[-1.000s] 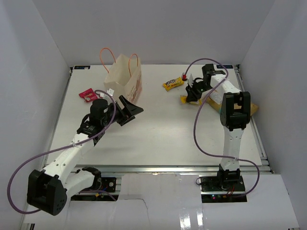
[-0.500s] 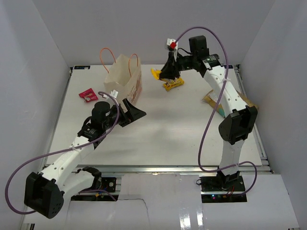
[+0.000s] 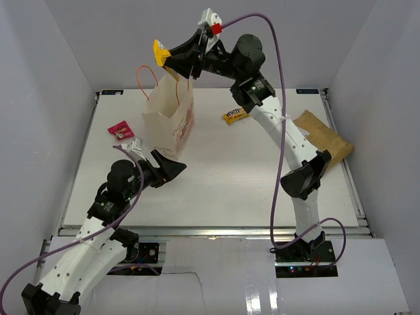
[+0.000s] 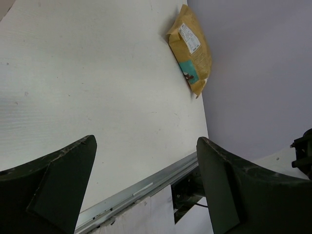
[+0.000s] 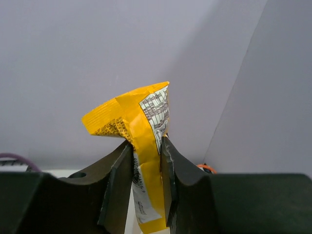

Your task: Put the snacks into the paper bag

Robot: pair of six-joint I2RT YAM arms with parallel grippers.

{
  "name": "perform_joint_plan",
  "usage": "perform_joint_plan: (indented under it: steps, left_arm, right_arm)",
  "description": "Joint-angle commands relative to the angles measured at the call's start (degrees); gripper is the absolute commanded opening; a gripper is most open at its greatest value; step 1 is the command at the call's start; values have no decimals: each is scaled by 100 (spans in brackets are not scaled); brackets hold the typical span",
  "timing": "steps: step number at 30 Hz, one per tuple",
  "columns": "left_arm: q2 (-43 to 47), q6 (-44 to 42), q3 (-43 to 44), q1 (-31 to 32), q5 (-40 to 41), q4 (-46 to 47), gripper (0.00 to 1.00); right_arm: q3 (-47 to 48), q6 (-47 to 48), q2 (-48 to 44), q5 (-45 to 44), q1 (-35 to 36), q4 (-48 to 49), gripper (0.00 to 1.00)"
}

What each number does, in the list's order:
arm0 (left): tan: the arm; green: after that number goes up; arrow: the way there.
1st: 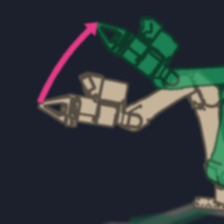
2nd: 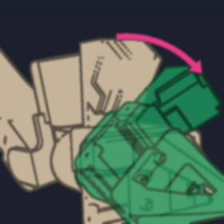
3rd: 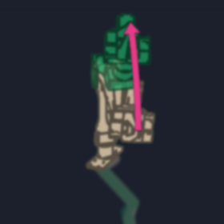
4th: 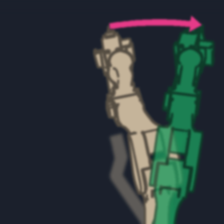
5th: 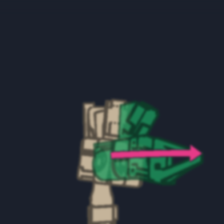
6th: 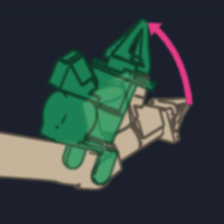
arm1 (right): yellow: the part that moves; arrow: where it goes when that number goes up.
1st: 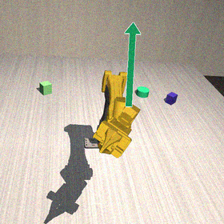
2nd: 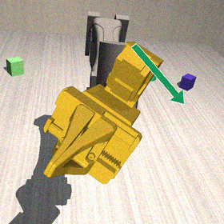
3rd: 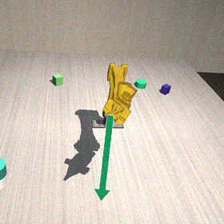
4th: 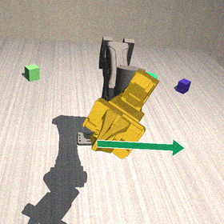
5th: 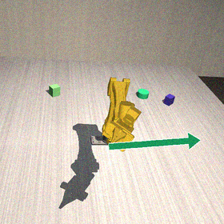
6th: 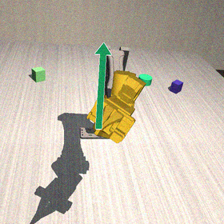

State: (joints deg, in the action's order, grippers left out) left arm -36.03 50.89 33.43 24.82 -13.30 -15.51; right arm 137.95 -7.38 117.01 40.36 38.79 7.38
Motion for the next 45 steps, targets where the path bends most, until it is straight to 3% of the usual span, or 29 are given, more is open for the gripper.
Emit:
perform_joint_plan:
  steps: [1,5,11,13,15,24,33,38,41,45]
  left_arm:
    - [166,35,23,5,275,-408,94]
    - [272,-18,181,5,372,-646,94]
    - [307,-53,322,5,442,-769,94]
    - [299,-71,366,5,460,-787,94]
    - [298,-71,383,5,512,-805,94]
    - [-96,-115,1033,5,1233,-1515,94]
    - [-993,-378,2166,-3,2226,-2096,94]
    - [-1466,-545,2931,-231,2726,-2386,94]
    - [-1801,-756,3457,-705,2763,-2545,94]
    - [-2478,-1072,3916,-1688,2116,-2616,93]
  right_arm:
    - [267,-150,383,-1151,217,1246,34]
    - [224,254,805,-1882,384,1679,34]
    - [-232,868,999,-2234,525,1689,44]
    - [-312,1097,1043,-2383,525,1627,51]
    - [-356,1264,1034,-2419,516,1478,60]
    - [-277,1546,850,-2375,305,1144,71]
    - [-409,1555,437,-1700,-64,590,86]
    - [-699,1187,-2,-1040,-432,362,89]
    - [-839,826,-266,-635,-783,168,89]
    - [-2109,913,-828,-91,-1302,-341,89]
